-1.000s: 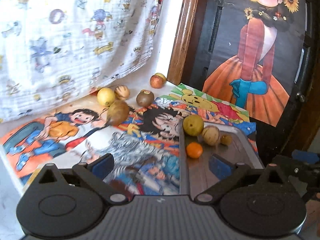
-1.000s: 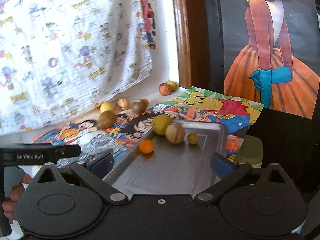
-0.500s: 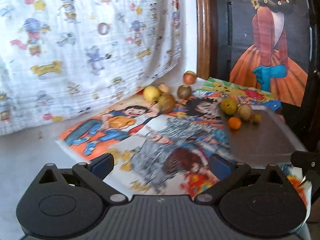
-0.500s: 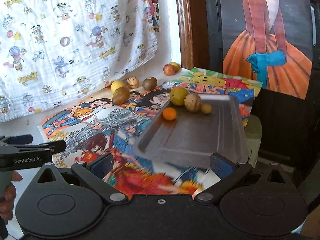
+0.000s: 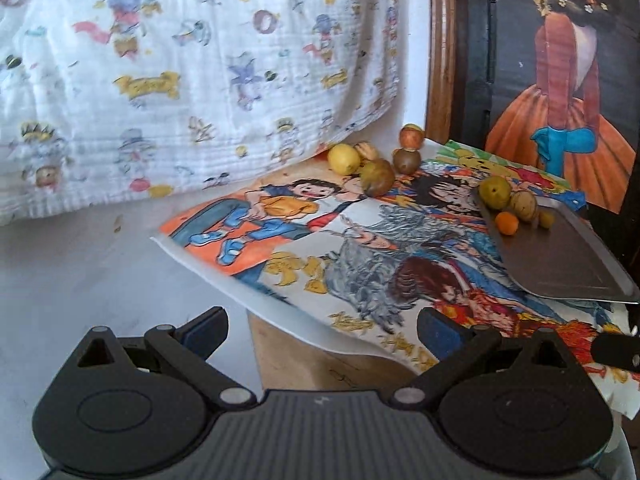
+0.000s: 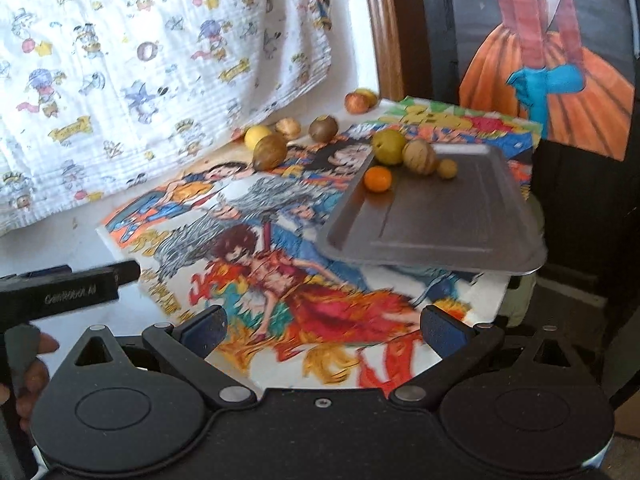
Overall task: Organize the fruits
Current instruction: 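Lift both tools away from the tray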
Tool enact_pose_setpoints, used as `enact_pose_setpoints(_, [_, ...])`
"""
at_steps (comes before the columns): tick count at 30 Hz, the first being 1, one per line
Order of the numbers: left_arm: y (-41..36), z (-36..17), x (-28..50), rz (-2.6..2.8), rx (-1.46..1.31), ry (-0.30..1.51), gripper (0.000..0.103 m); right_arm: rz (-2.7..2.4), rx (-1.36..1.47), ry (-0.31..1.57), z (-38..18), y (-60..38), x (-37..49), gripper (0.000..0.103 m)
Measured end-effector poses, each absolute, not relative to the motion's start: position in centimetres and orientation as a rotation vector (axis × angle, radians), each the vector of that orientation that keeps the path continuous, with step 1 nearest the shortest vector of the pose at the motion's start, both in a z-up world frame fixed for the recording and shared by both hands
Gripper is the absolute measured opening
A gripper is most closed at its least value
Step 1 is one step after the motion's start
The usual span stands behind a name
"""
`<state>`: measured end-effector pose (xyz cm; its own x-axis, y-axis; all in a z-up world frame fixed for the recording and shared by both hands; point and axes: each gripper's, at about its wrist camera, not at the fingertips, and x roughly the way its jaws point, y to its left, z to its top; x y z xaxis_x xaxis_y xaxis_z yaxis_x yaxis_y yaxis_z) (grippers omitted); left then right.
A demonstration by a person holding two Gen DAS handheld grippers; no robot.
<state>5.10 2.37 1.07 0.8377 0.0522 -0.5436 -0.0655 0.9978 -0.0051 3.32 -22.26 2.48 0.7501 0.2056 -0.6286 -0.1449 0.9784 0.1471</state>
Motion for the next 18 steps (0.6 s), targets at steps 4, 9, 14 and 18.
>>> enact_pose_setpoints(4, [3.3,1.0,5.3,0.135,-0.032,0.543,0.103,0.217,0.084,0.725,2.1,-21.4,3.6,0.102])
enact_pose_setpoints(9, [4.4,0.7,6.1,0.164,-0.055,0.555,0.103,0.231,0.093,0.751,1.6,-21.0,4.2,0.102])
enact_pose_setpoints(14, [4.8,0.0,7.0,0.180,-0.062,0.577,0.103,0.242,0.081,0.736,1.8,-21.0,4.9,0.102])
enact_pose_setpoints(18, [5.0,-0.2,7.7,0.185,-0.070,0.581,0.103,0.250,0.059,0.730,1.9,-21.2,5.9,0.102])
